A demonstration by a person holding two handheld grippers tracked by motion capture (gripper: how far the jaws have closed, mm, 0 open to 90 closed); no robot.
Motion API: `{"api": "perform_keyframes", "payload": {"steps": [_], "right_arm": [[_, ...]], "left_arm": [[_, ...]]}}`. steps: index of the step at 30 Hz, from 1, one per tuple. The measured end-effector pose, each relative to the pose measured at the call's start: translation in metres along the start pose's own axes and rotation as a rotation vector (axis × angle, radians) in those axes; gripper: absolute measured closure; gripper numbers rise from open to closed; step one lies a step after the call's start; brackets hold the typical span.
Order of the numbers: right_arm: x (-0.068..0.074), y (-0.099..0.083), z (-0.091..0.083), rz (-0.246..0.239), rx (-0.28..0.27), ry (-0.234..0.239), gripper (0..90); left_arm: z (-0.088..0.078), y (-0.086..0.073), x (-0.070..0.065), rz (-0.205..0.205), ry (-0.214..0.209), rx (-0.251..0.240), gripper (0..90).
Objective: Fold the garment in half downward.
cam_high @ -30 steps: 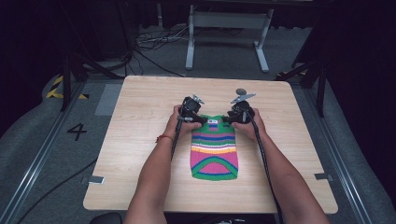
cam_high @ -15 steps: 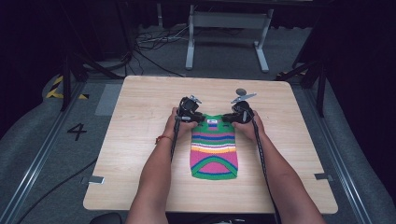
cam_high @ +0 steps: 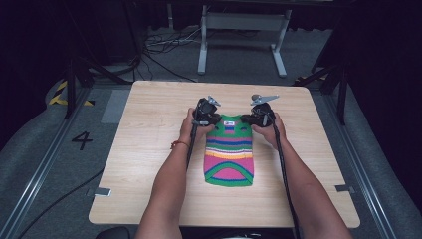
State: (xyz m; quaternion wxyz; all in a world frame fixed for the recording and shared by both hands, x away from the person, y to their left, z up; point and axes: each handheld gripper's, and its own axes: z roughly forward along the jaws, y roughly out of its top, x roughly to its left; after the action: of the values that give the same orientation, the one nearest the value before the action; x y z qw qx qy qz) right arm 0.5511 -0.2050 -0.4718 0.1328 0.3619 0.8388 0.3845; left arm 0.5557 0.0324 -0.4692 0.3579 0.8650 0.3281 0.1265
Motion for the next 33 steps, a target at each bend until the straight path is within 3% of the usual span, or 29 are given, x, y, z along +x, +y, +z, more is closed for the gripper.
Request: {"api": "perform_keyframes", "payload": {"steps": [11, 19, 22, 29, 33], "right_arm": [[0.002, 0.013, -0.023, -0.066, -0.083, -0.026, 84.2], [0.004, 0.028, -0.041, -0.114, -0.115, -0.052, 84.1], [0.007, 0.028, -0.044, -0.125, -0.123, -0.034, 84.1], [0.019, 0.018, -0.055, -0.168, -0.141, 0.039, 83.9], [0.029, 0.008, -0.06, -0.205, -0.123, 0.077, 83.8]], "left_arm": [[-0.019, 0.016, -0.004, 0.025, 0.028, -0.071, 80.6], [-0.037, 0.028, -0.006, 0.079, 0.044, -0.091, 80.6], [-0.042, 0.027, -0.01, 0.128, 0.068, -0.064, 80.7], [-0.054, 0.009, -0.021, 0.175, 0.038, -0.069, 80.6], [-0.058, -0.005, -0.036, 0.243, 0.049, -0.043, 80.6]]}}
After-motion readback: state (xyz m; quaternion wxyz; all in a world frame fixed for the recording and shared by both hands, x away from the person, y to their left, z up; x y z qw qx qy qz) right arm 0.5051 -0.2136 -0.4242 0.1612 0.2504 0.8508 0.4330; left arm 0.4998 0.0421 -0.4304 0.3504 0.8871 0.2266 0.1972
